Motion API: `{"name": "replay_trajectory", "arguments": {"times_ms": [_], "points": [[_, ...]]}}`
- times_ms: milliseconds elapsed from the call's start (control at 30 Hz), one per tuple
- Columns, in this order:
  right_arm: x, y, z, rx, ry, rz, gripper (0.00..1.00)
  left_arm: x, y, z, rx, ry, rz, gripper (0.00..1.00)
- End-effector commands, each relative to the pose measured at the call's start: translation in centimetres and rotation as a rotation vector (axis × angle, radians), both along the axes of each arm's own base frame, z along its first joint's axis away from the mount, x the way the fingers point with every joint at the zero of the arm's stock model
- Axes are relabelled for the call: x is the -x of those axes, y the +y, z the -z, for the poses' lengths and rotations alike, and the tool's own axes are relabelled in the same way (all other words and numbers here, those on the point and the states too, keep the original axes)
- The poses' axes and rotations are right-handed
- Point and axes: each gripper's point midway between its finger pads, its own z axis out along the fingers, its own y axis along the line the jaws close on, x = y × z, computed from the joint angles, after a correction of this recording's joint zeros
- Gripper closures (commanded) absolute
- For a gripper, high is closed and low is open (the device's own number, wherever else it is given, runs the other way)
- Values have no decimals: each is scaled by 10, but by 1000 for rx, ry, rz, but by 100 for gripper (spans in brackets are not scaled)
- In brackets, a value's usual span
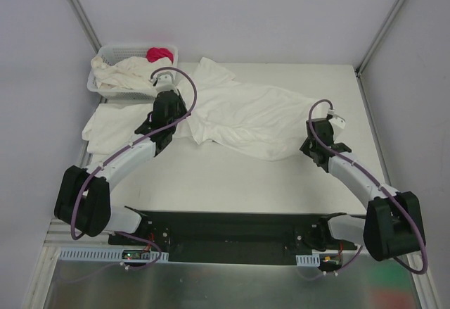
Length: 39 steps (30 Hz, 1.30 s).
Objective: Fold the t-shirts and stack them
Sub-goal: Flatten out the tshirt
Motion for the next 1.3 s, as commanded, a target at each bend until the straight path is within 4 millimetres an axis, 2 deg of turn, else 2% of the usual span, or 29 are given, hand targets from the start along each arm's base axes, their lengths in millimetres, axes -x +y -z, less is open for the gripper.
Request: {"name": "replay_trajectory", "arguments": {"times_ms": [0,233,433,600,1267], "points": [[-3,-5,4,20,-4,36,65,1,0,-22,7,-70,-2,100],[-18,-5,8,24,-11,50,65,1,3,-22,-2,-70,-14,100],[-31,-1,18,28,8,47,65,1,5,-22,-15,-69,-23,100],[-46,3,17,24,-2,44,65,0,4,-22,-16,-67,-16,100],[-45,-4,32,28,18,55,66,0,5,-25,-25,-74,-17,100]]}}
